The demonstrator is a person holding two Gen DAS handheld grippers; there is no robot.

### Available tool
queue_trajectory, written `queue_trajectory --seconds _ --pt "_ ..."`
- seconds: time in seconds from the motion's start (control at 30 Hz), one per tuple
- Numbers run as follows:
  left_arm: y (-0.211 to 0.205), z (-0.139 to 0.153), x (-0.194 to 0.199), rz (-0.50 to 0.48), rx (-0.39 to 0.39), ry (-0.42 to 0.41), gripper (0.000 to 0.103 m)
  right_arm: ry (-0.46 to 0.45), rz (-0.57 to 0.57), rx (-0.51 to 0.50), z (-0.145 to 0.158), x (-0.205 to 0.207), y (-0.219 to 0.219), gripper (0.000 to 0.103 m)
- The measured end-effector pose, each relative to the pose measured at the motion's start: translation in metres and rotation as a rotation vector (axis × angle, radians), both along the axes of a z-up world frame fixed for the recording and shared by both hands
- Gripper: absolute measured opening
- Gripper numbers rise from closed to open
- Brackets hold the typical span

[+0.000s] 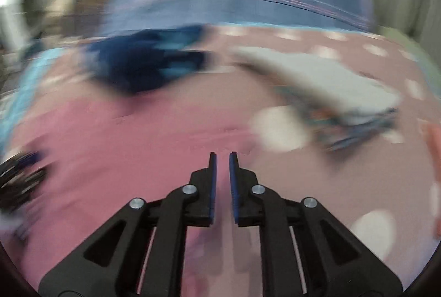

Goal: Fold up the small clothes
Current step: 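Grasp the shirt edge with the right tool and fold it over lengthwise, then move the open left tool over the folded pink shirt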

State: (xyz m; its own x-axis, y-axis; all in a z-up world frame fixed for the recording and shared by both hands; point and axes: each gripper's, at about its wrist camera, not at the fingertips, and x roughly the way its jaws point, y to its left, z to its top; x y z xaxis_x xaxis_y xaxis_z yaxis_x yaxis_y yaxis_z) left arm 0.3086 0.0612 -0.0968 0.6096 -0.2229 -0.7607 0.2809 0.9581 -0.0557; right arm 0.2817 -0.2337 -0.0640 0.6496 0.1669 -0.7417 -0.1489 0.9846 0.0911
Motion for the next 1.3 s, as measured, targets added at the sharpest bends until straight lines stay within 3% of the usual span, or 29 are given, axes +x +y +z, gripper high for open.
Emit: queue_trajectory --seconds 0.03,0.1,0.13,0.2,0.27,0.4,0.53,0.63,0.73,0.8,0.83,0.9,1.07,1.3 --pt "0.000 0.000 0.000 0.000 -0.001 0.000 0.067 0.039 0.017 -0.030 -0.013 -0.011 0.012 0.024" --pt "0.001 0.000 -0.001 0.000 -0.004 0.000 0.067 0.110 -0.037 -0.144 -0.042 -0.016 0.016 0.025" --pt "0.001 0.000 -0.001 -0.003 -0.009 0.000 0.069 0.053 -0.035 -0.147 -0.056 -0.026 0.009 0.025" --pt "0.001 0.000 -0.001 -0.006 -0.014 0.000 0.070 0.005 -0.038 -0.150 -0.058 -0.035 0.007 0.025" --pt "0.000 0.000 -0.001 -0.008 -0.016 0.001 0.071 0.020 -0.095 -0.124 -0.057 -0.042 0.008 0.032" --pt "0.002 0.001 0.000 -0.009 -0.028 0.002 0.071 0.003 -0.108 -0.127 -0.061 -0.042 0.011 0.034" --pt "0.017 0.009 -0.008 0.000 -0.099 0.010 0.071 0.004 -0.110 -0.059 -0.062 -0.043 -0.005 0.035" --pt "0.038 0.020 -0.038 0.009 -0.083 0.021 0.073 0.030 -0.126 -0.019 -0.060 -0.061 -0.017 0.040" --pt "0.063 0.021 -0.094 -0.015 -0.020 0.018 0.082 0.017 -0.104 -0.036 -0.061 -0.098 -0.018 0.045" --pt "0.082 0.010 -0.126 -0.027 -0.027 0.073 0.082 0.016 -0.102 -0.003 -0.061 -0.121 -0.024 0.048" --pt "0.092 0.002 -0.144 -0.032 -0.046 0.105 0.082 0.021 -0.102 0.032 -0.062 -0.134 -0.027 0.051" --pt "0.103 -0.002 -0.178 -0.052 -0.071 0.070 0.083 0.029 -0.100 0.081 -0.063 -0.160 -0.030 0.053" --pt "0.118 0.000 -0.238 -0.110 -0.184 0.083 0.083 0.034 -0.080 0.109 -0.062 -0.213 -0.024 0.061" --pt "0.128 -0.005 -0.285 -0.134 -0.320 0.071 0.083 0.028 -0.077 0.167 -0.066 -0.285 -0.022 0.062"
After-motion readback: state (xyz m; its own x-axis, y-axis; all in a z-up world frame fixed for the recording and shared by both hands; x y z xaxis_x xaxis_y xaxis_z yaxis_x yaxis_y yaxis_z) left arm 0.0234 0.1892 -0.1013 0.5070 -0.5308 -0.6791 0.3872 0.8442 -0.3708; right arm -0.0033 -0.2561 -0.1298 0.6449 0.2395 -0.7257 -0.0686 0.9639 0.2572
